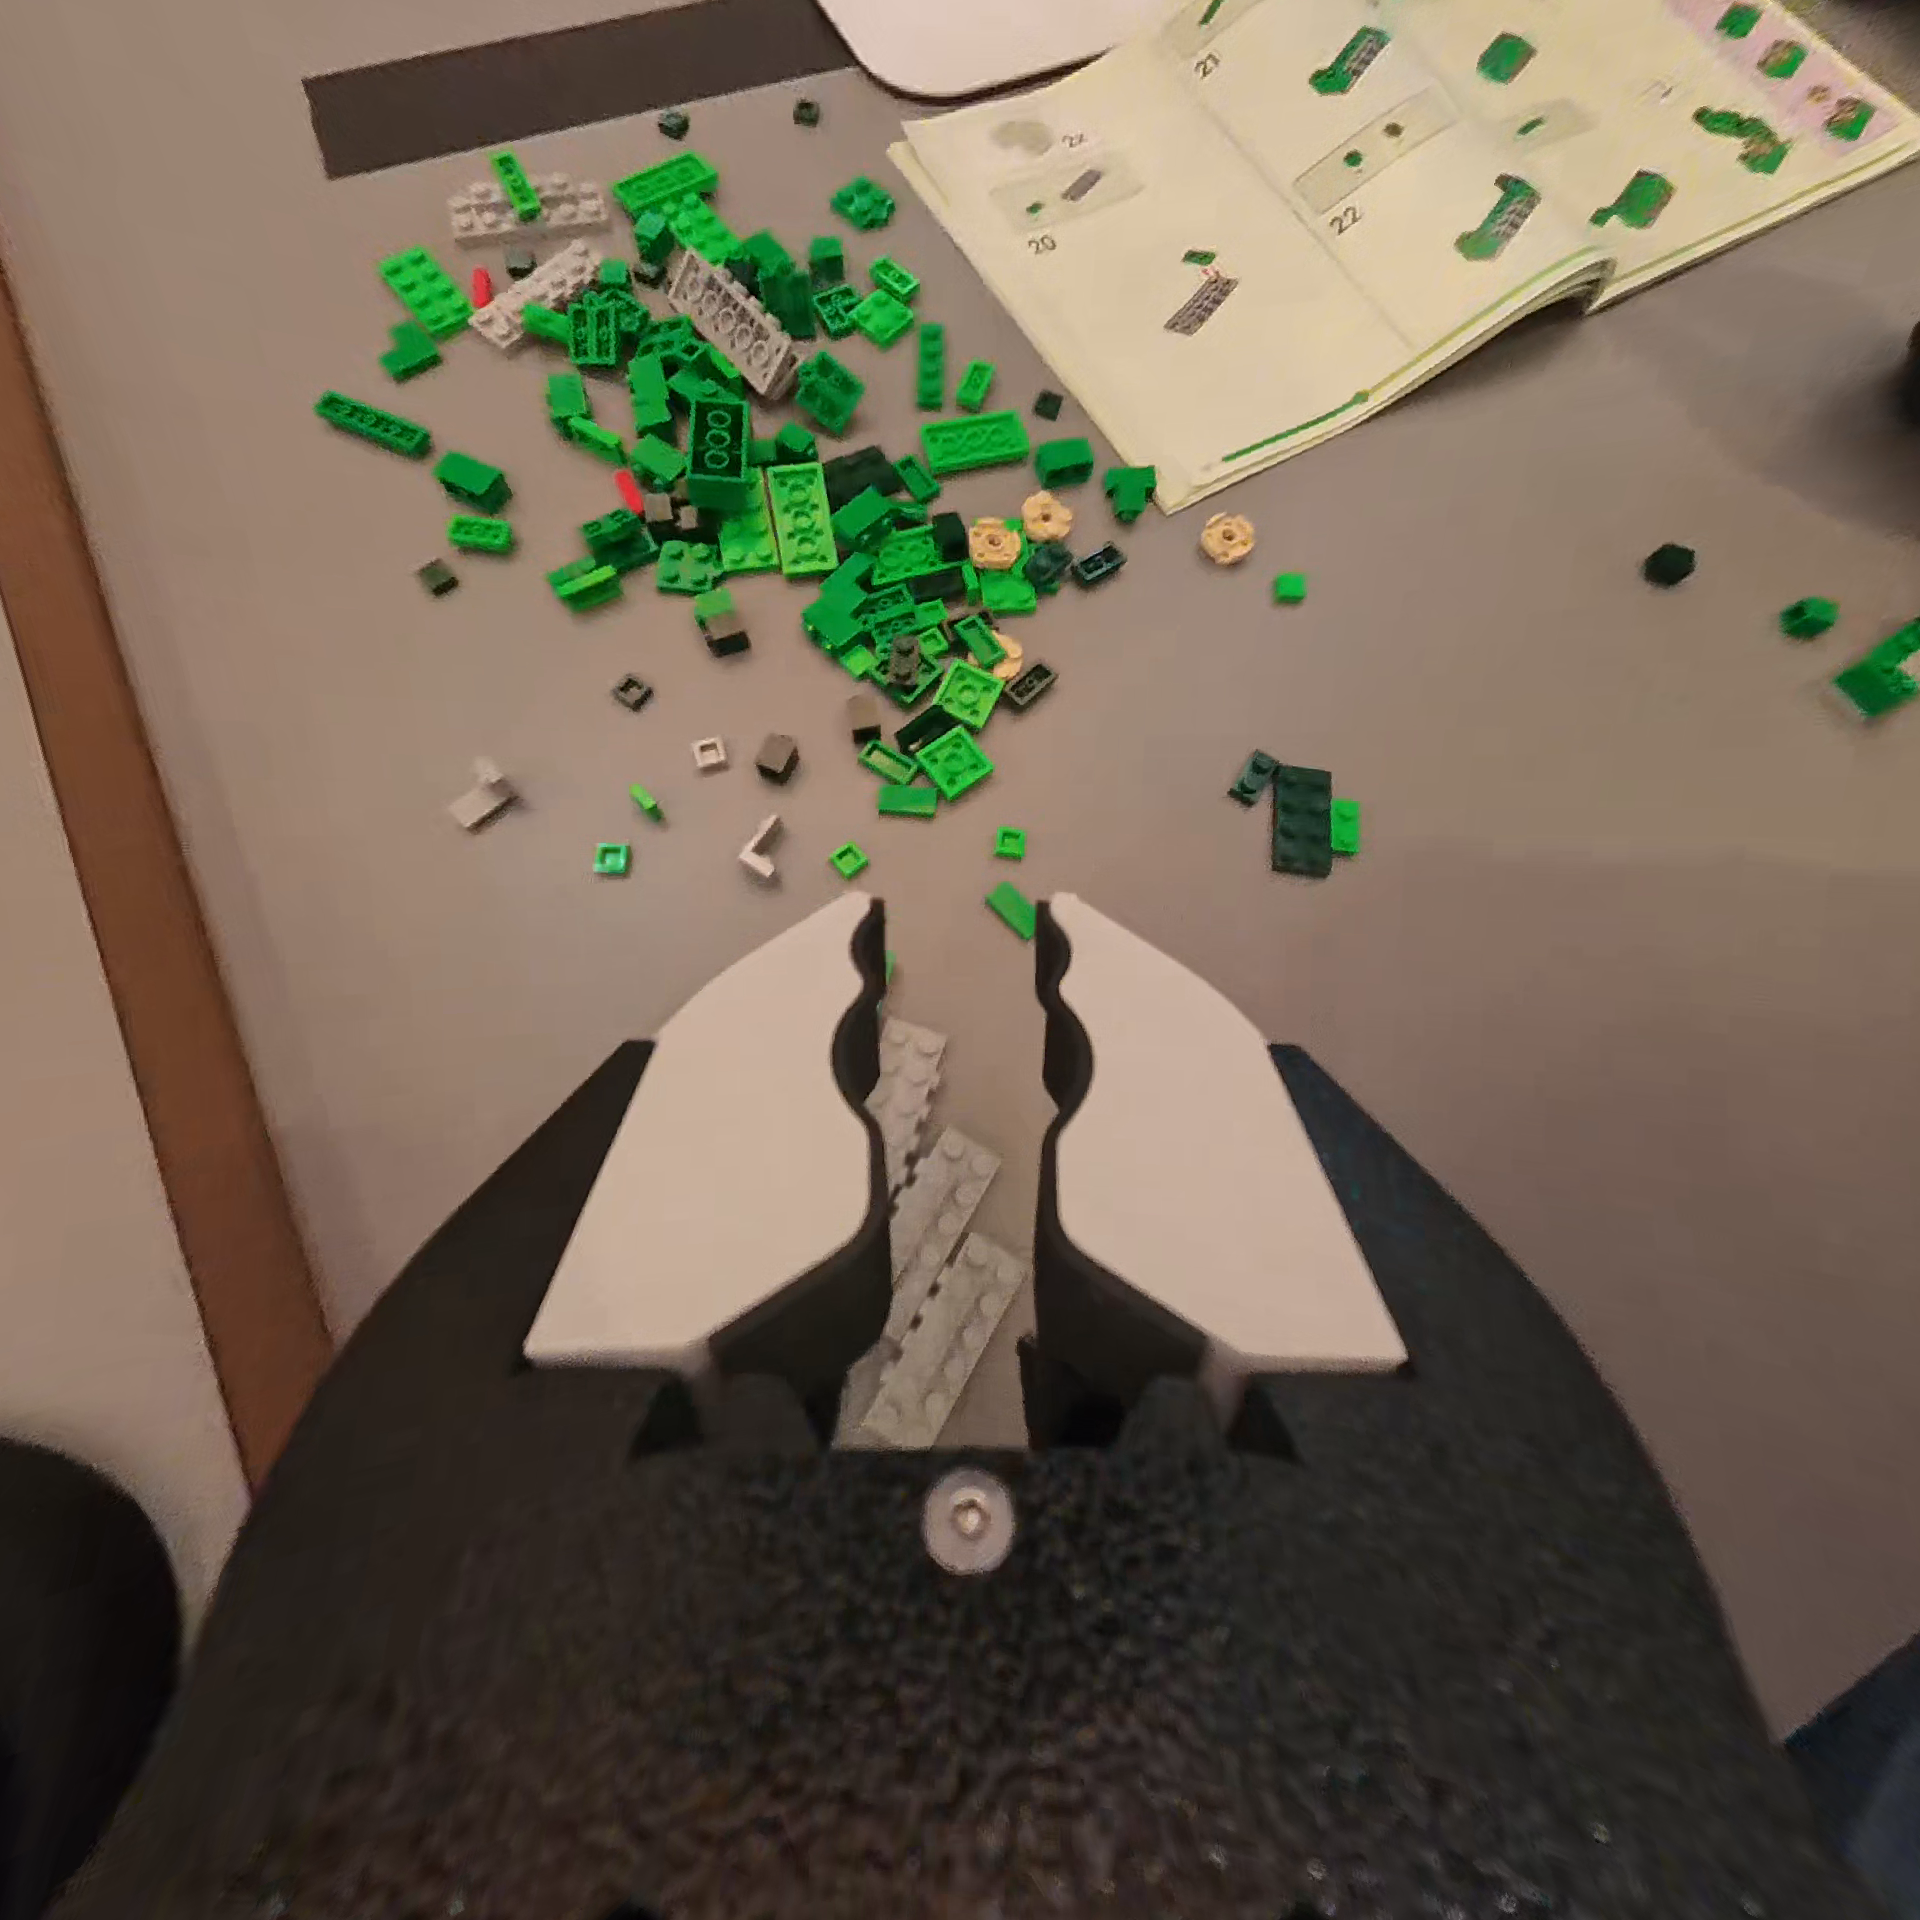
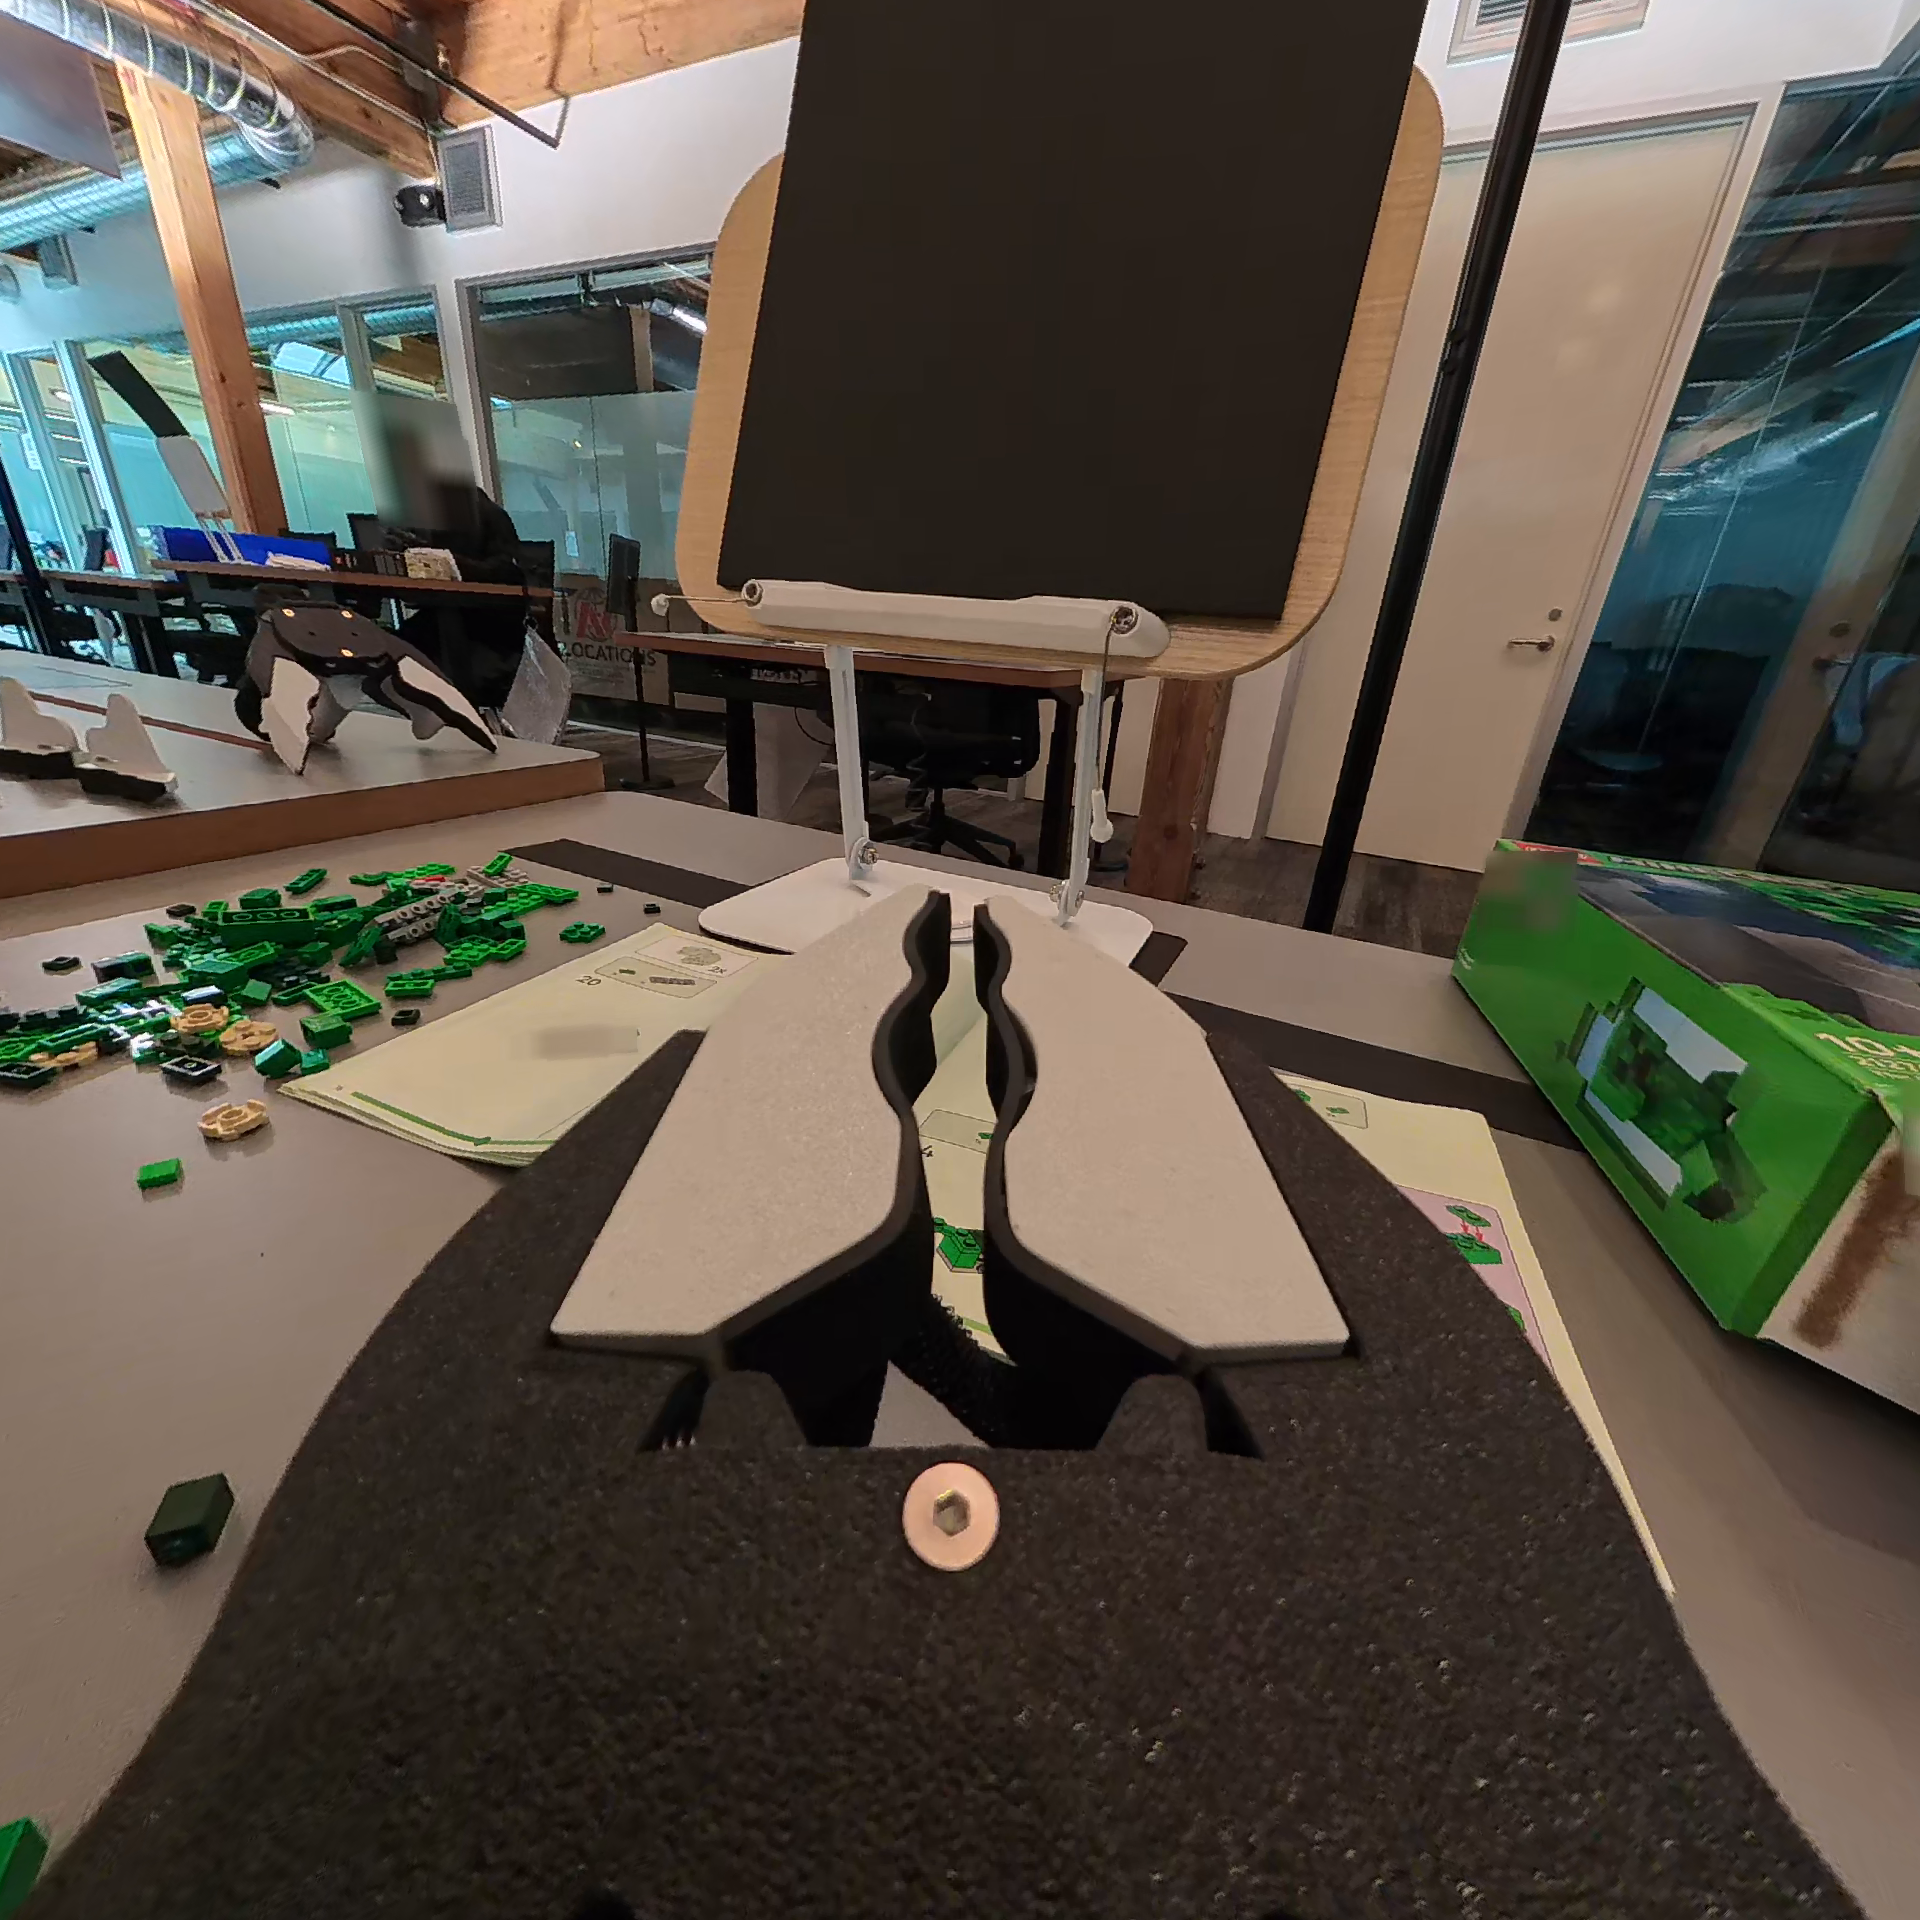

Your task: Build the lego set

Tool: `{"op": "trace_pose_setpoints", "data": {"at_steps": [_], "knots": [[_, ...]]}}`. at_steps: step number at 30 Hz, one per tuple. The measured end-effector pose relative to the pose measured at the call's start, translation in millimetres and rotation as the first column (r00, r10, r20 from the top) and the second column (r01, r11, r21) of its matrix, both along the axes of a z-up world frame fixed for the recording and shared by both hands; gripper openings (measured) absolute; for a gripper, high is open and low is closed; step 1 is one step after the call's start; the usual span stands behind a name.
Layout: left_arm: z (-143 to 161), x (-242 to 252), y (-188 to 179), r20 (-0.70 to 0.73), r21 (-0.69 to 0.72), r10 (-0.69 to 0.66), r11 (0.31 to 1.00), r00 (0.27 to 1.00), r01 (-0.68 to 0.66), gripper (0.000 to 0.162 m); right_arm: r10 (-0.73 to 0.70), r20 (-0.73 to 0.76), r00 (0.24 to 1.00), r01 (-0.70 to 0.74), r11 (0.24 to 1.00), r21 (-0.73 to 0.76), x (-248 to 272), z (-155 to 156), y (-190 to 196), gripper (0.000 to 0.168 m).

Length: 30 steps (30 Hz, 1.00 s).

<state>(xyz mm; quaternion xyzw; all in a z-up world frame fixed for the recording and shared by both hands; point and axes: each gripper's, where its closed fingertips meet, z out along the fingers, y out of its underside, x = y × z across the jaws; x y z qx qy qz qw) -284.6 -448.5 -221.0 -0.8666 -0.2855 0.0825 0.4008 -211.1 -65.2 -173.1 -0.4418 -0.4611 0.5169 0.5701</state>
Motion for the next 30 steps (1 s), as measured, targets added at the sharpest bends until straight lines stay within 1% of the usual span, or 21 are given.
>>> {"op": "trace_pose_setpoints", "data": {"at_steps": [2, 4, 6, 11, 13, 15, 18, 19, 21, 23, 24, 25, 27, 29, 30], "knots": [[0, 6, -1, 0.023, 0.012, -0.043, 0.999, 0.999, 0.043, 0.027, 0.000, 0.001, 1.000, 0.000, 1.000, 0.002, 0, 0, 0, 0.003], [-7, 14, -1, 0.047, -0.022, -0.081, 0.996, 0.996, 0.083, 0.027, 0.001, 0.003, 1.000, -0.001, 1.000, 0.003, 0, 0, -1, 0.003], [-21, 19, -2, 0.063, -0.109, -0.104, 0.988, 0.993, 0.110, 0.027, 0.003, 0.004, 1.000, -0.003, 1.000, 0.004, -1, 0, -1, 0.003], [-47, 34, 13, 0.035, -0.281, -0.263, 0.923, 0.964, 0.262, 0.029, 0.005, 0.003, 1.000, -0.005, 1.000, 0.004, -1, 0, -1, 0.003], [-56, 42, 20, 0.072, -0.298, -0.320, 0.897, 0.945, 0.326, 0.031, 0.005, 0.003, 1.000, -0.005, 1.000, 0.004, -1, 0, -1, 0.003], [-61, 49, 21, 0.120, -0.299, -0.343, 0.882, 0.932, 0.363, 0.031, 0.005, 0.002, 1.000, -0.005, 1.000, 0.003, -1, 0, -1, 0.003], [-65, 55, 24, 0.136, -0.297, -0.384, 0.864, 0.913, 0.407, 0.030, 0.006, 0.003, 1.000, -0.006, 1.000, 0.000, -1, 0, -1, 0.003], [-67, 56, 25, 0.130, -0.311, -0.396, 0.854, 0.909, 0.417, 0.028, 0.006, 0.003, 1.000, -0.006, 1.000, 0.000, -1, 0, -1, 0.003], [-68, 57, 28, 0.106, -0.340, -0.425, 0.834, 0.899, 0.434, 0.018, 0.006, 0.003, 1.000, -0.006, 1.000, 0.000, -1, 0, -1, 0.003], [-63, 57, 35, 0.052, -0.366, -0.453, 0.820, 0.890, 0.439, 0.014, 0.005, 0.001, 1.000, -0.005, 1.000, -0.001, -1, 0, -1, 0.003], [-58, 59, 43, 0.021, -0.361, -0.469, 0.820, 0.883, 0.444, 0.012, 0.005, 0.001, 1.000, -0.005, 1.000, -0.003, -1, 0, -1, 0.003], [-50, 64, 57, -0.017, -0.326, -0.493, 0.825, 0.870, 0.461, 0.009, 0.004, 0.001, 1.000, -0.004, 1.000, -0.003, -1, 0, -1, 0.003], [-30, 79, 99, -0.111, -0.238, -0.545, 0.826, 0.831, 0.511, 0.007, 0.004, -0.001, 1.000, -0.004, 1.000, -0.003, -1, 0, -1, 0.003], [-17, 97, 145, -0.187, -0.191, -0.602, 0.797, 0.776, 0.572, 0.007, 0.006, 0.002, 1.000, -0.006, 1.000, 0.001, -2, 0, -2, 0.003], [-16, 106, 167, -0.197, -0.179, -0.631, 0.776, 0.750, 0.605, 0.007, 0.005, 0.000, 1.000, -0.005, 1.000, 0.005, -2, 0, -2, 0.003]]}}
